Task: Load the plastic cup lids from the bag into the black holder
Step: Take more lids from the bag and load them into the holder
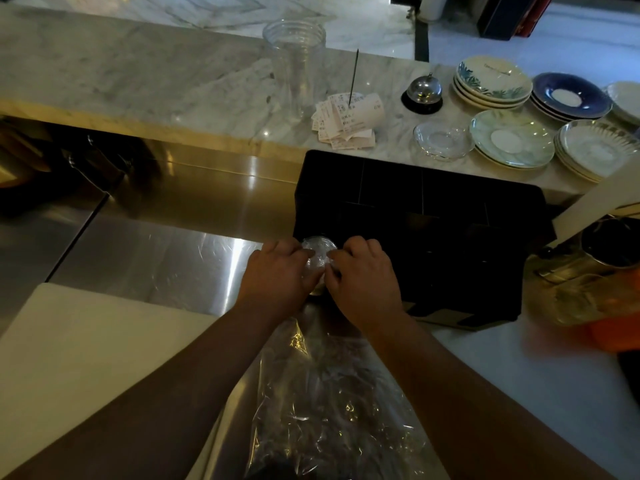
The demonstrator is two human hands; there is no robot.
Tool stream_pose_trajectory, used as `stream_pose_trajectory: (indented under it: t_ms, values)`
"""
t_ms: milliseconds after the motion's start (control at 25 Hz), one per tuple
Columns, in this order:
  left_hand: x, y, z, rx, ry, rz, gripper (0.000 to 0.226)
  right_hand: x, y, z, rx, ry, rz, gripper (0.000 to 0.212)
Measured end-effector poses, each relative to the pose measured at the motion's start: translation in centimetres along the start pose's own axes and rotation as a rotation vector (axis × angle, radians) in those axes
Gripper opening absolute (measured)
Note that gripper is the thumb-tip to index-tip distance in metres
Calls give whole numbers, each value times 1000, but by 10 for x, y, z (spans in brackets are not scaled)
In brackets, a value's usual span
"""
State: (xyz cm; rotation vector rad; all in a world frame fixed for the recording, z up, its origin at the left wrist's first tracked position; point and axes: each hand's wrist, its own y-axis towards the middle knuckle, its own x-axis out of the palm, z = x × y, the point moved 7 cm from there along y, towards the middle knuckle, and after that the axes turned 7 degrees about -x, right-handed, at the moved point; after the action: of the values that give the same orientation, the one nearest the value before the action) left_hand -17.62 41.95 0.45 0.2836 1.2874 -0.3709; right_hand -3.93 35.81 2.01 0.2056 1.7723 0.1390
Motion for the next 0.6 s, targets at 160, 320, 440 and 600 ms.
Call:
stream_pose_trajectory:
  t_ms: [160,320,440,600]
  values:
    - [8,-6,-2,75,80,-77,59,4,-16,4,-134,-88,-54,34]
    - [8,-1,5,72,143,-83,55,2,-7,2,-140,-161,-61,31]
    - [6,-1,7,70,166,-81,57,3,-10,2,-148,-143,-67,35]
    - [4,-10,8,79,129,-57,59,3,-16,-1,-129,-150,-97,38]
